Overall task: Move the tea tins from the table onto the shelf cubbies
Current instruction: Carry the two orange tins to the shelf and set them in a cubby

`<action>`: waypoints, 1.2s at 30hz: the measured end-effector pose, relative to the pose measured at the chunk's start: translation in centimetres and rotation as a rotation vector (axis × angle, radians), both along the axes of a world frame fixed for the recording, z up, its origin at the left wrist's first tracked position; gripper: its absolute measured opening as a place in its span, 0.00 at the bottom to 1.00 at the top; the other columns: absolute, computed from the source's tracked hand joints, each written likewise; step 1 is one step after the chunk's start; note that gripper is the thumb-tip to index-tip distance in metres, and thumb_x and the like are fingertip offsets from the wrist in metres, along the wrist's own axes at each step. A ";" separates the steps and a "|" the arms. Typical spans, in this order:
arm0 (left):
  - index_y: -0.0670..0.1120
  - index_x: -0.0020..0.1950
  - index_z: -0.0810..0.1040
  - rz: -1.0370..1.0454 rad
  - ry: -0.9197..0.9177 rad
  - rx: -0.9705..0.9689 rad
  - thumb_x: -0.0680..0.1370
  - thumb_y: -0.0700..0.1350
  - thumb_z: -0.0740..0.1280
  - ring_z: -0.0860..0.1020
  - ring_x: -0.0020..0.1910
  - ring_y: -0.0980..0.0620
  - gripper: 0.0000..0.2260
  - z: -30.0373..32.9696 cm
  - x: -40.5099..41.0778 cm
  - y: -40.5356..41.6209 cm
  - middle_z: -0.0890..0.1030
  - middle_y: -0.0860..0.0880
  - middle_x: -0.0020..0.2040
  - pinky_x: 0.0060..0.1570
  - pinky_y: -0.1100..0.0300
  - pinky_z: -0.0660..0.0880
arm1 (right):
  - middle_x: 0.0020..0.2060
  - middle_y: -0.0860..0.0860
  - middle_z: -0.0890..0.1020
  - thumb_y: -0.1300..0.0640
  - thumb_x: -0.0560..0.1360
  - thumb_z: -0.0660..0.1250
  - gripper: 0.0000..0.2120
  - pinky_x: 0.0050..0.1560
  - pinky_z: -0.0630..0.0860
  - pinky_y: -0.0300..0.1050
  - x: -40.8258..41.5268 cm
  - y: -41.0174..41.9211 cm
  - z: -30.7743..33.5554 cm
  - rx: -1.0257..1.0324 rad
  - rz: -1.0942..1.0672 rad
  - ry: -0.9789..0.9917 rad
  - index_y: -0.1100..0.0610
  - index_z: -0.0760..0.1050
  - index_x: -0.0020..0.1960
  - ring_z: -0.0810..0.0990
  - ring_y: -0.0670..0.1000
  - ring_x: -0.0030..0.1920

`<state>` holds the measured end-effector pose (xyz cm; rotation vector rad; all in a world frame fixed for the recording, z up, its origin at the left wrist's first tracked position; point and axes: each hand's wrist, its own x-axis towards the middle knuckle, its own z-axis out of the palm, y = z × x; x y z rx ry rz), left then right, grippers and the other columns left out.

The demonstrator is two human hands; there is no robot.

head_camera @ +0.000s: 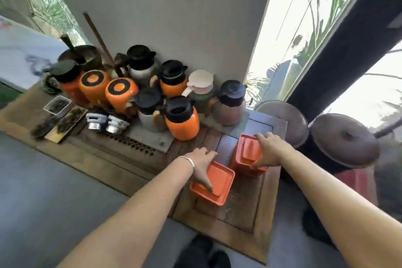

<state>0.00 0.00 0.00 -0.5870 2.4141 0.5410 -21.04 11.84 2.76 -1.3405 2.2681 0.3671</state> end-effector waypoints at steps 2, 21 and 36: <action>0.55 0.78 0.43 -0.018 -0.029 0.046 0.59 0.62 0.79 0.49 0.76 0.38 0.59 -1.4 -0.1 0.6 0.50 0.40 0.77 0.72 0.38 0.56 | 0.72 0.61 0.62 0.31 0.56 0.75 0.60 0.68 0.66 0.56 -0.2 -0.8 -1.7 0.027 0.055 0.047 0.50 0.47 0.77 0.63 0.63 0.70; 0.39 0.73 0.57 -0.375 0.202 -0.227 0.56 0.63 0.76 0.67 0.64 0.42 0.54 -5.4 -3.0 -0.9 0.68 0.41 0.65 0.72 0.48 0.56 | 0.63 0.59 0.66 0.34 0.56 0.72 0.62 0.66 0.66 0.55 -2.5 1.2 -6.0 -0.077 0.077 0.049 0.53 0.40 0.76 0.68 0.61 0.63; 0.47 0.68 0.65 -0.688 0.334 -0.230 0.52 0.69 0.72 0.75 0.57 0.45 0.50 6.5 -21.5 8.0 0.74 0.46 0.60 0.59 0.52 0.74 | 0.65 0.58 0.67 0.29 0.49 0.72 0.67 0.66 0.68 0.56 -7.0 22.3 8.0 -0.089 -0.555 0.194 0.50 0.40 0.76 0.69 0.60 0.65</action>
